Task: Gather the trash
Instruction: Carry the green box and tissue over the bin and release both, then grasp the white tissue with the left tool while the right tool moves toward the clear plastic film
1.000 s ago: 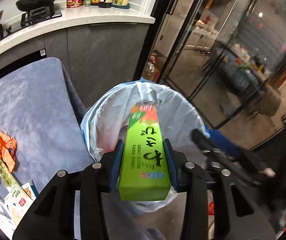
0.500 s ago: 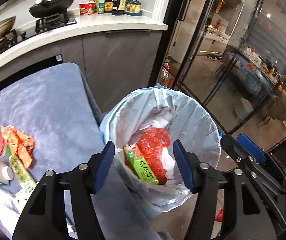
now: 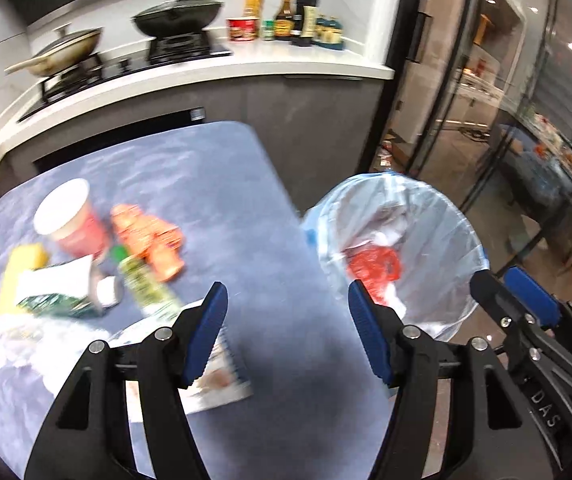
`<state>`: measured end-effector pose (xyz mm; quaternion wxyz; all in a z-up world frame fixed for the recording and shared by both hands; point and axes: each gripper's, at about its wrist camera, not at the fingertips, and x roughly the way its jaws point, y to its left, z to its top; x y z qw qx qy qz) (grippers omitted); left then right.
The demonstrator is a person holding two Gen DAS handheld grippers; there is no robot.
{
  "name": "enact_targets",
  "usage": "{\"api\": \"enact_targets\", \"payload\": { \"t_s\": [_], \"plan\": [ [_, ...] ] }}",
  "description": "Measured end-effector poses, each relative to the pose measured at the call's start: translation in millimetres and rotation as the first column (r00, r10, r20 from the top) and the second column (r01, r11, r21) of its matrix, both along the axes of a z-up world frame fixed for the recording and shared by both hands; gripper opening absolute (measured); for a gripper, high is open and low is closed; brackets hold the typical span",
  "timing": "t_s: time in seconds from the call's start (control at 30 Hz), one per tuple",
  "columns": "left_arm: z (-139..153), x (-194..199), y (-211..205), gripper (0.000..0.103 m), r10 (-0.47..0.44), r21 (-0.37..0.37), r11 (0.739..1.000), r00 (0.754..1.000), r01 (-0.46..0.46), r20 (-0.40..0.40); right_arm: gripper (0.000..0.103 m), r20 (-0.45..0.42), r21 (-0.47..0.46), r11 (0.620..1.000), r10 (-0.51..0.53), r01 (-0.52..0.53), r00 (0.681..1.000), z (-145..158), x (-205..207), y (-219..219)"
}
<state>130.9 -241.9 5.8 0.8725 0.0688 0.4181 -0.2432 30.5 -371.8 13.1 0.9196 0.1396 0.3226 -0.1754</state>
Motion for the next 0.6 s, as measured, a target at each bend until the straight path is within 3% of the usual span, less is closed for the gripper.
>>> {"api": "enact_targets", "payload": {
  "t_s": [0.2, 0.43, 0.6],
  "plan": [
    [-4.1, -7.7, 62.7, 0.074, 0.115, 0.025, 0.993, 0.993, -0.115, 0.007, 0.049, -0.009, -0.011, 0.997, 0.081, -0.081, 0.997, -0.8, 1.4, 45.3],
    [-21.0, -10.3, 142.1, 0.086, 0.240, 0.018, 0.971, 0.969, -0.240, -0.059, 0.049, -0.031, 0.005, 0.986, 0.169, -0.169, 0.985, -8.2, 4.8, 97.7],
    [-44.7, -8.9, 175.1, 0.089, 0.285, 0.039, 0.958, 0.953, -0.282, -0.098, 0.049, -0.046, 0.023, 0.980, 0.199, -0.198, 0.979, -14.5, 5.4, 123.3]
  ]
}}
